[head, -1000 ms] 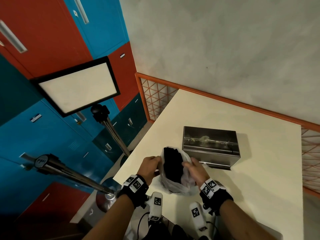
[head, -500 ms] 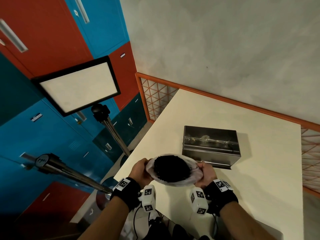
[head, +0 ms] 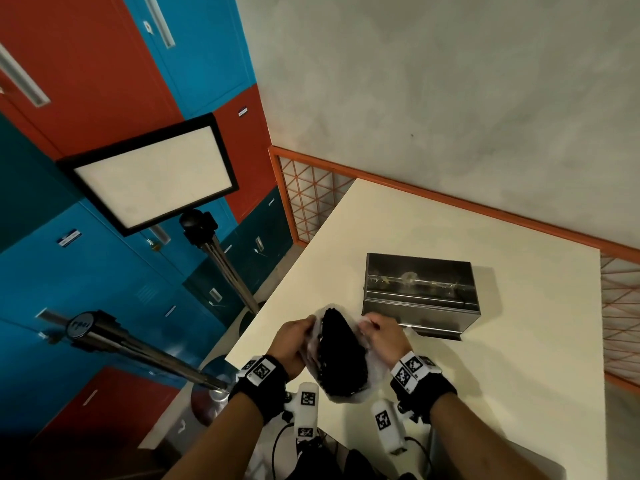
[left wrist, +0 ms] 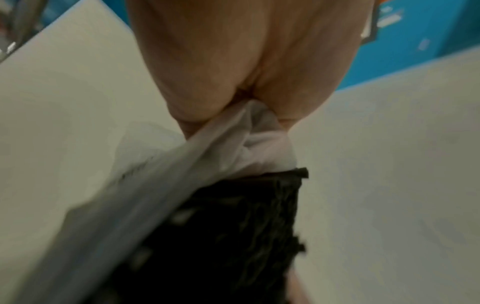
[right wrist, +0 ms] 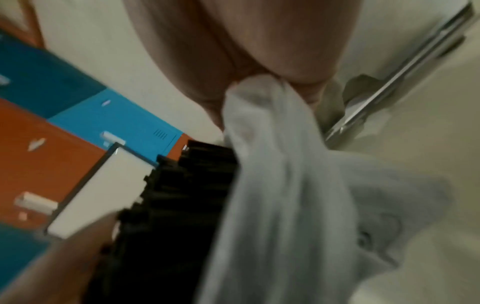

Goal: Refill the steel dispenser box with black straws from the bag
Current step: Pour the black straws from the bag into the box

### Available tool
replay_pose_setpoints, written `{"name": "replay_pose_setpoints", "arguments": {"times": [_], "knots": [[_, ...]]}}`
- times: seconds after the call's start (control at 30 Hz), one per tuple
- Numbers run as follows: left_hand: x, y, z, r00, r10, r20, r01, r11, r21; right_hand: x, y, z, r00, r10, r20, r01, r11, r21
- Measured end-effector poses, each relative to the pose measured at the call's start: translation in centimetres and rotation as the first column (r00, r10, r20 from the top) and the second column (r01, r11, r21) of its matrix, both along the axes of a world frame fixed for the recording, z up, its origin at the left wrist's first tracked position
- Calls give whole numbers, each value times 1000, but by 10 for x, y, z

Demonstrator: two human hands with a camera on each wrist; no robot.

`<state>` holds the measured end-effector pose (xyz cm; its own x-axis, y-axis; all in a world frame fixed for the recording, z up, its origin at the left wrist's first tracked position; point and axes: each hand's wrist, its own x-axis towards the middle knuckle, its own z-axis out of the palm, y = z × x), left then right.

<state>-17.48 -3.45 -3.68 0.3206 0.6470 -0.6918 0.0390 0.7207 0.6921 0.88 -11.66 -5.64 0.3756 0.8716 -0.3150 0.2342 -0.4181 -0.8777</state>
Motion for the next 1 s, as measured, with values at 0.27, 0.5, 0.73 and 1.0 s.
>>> {"name": "replay_pose_setpoints", "arguments": {"times": [0.27, 0.5, 0.73, 1.0], "knots": [[0, 6, -10, 1000, 30, 1, -30, 997, -77, 21, 8, -33, 913, -326, -247, 258, 927, -271], [-4, 7, -9, 926, -140, -351, 211, 962, 172, 30, 6, -25, 961, -254, -107, 211, 927, -310], [-22, 6, 4, 822, -432, -370, 553, 760, 341, 41, -5, -24, 839, -393, -377, 313, 915, -255], [-16, -2, -14, 576, -530, -622, 810, 472, 347, 54, -55, -7, 926, 59, -372, -93, 993, -74]]}}
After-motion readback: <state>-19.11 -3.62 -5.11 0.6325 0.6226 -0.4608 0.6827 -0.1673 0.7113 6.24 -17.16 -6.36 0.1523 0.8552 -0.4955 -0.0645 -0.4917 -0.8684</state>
